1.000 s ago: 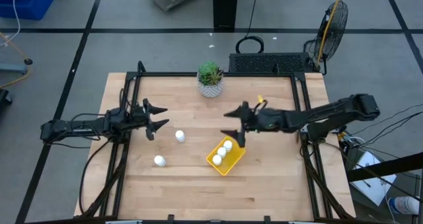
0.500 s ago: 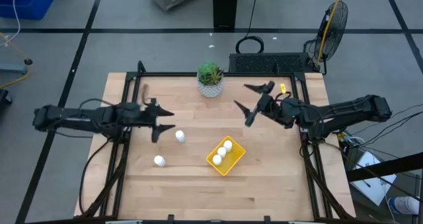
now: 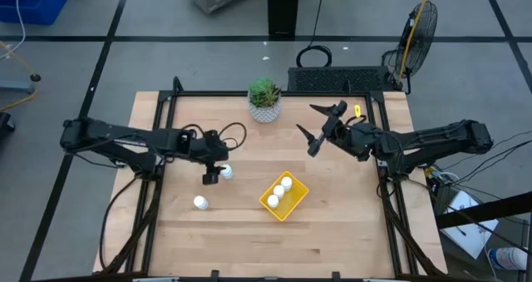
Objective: Pick and place pill bottles into a basket
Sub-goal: Put the white pill bottle into the yellow basket
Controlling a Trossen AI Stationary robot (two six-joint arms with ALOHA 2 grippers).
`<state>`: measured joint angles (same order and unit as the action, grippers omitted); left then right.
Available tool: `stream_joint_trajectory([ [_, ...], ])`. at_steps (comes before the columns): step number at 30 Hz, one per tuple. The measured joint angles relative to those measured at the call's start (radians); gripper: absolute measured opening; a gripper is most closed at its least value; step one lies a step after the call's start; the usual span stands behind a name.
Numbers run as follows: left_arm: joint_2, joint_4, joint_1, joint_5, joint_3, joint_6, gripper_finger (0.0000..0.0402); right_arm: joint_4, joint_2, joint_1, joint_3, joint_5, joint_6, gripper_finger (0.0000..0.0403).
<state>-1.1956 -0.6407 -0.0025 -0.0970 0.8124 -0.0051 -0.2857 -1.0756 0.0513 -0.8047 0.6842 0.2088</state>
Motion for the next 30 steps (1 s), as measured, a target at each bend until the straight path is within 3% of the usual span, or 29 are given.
stream_joint_trajectory([
  [10,-0.079,-0.066,0.000,0.141,0.032,-0.036,0.0253,0.029,0.000,0.000,0.000,0.000,-0.013,0.0338],
  [30,-0.228,0.014,0.002,0.123,0.031,-0.015,0.0253,0.029,0.000,0.000,0.000,-0.004,-0.033,0.0338],
])
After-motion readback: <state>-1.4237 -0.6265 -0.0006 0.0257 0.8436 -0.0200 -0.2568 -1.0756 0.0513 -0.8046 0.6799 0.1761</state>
